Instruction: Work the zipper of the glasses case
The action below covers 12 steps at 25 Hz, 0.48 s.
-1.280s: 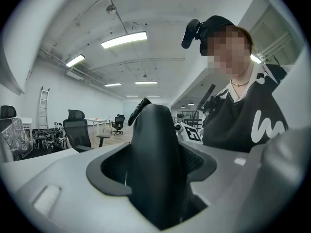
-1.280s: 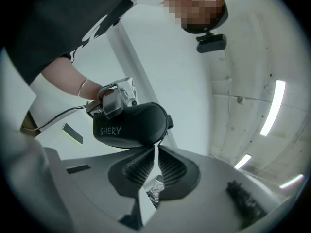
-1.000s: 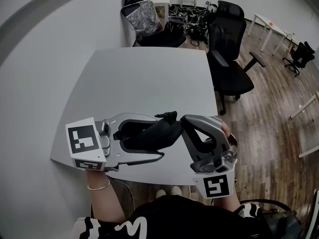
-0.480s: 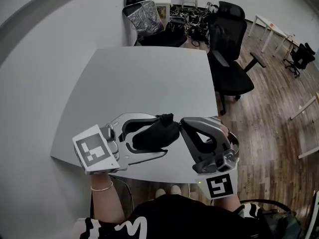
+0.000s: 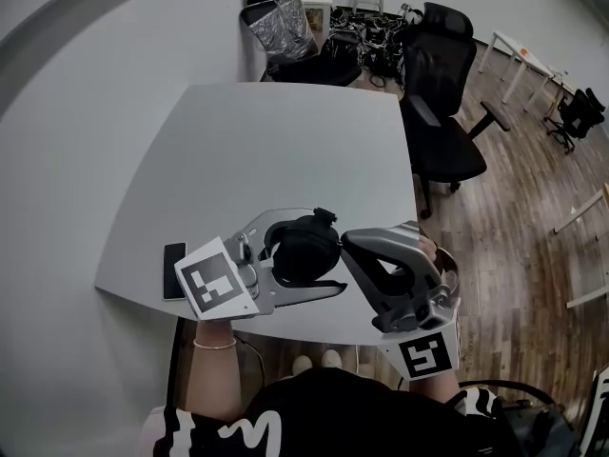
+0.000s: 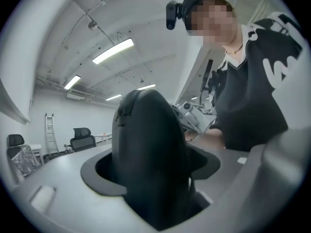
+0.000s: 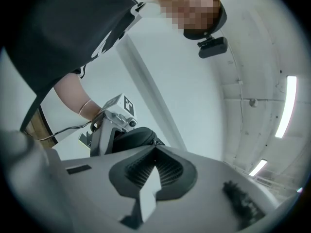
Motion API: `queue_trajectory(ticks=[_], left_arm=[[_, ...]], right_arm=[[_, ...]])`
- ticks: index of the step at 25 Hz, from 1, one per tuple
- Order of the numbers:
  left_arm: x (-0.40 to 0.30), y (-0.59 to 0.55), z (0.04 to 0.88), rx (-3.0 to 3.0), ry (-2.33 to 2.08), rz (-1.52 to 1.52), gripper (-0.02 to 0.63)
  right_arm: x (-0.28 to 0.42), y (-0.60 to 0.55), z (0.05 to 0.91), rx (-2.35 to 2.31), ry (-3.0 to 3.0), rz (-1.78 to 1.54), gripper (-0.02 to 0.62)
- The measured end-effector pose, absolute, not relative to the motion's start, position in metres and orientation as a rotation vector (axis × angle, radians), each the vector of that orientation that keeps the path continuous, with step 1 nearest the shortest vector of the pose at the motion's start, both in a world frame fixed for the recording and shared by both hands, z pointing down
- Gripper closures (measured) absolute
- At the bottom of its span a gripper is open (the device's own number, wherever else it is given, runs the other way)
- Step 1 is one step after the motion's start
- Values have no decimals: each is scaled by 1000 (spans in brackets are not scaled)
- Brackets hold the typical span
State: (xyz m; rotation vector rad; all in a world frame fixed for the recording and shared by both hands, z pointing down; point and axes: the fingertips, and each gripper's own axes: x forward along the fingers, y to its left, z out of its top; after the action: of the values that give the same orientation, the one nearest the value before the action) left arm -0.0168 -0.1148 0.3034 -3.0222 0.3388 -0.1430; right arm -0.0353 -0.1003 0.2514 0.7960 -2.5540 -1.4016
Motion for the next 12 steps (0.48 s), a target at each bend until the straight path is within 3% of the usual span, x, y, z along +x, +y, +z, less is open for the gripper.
queue_trajectory(ticks=[4, 8, 12], left_arm=[[-19, -113, 305, -3091, 360, -87, 277], [-17, -118, 308, -3140, 425, -91, 282], [-25, -126, 287, -3170, 407, 107, 282]], right_arm=[[-35, -105, 252, 867, -2537, -1398, 591], [-32, -112, 262, 887, -2529, -1348, 591], [-31, -111, 267, 834, -2602, -1272, 591]])
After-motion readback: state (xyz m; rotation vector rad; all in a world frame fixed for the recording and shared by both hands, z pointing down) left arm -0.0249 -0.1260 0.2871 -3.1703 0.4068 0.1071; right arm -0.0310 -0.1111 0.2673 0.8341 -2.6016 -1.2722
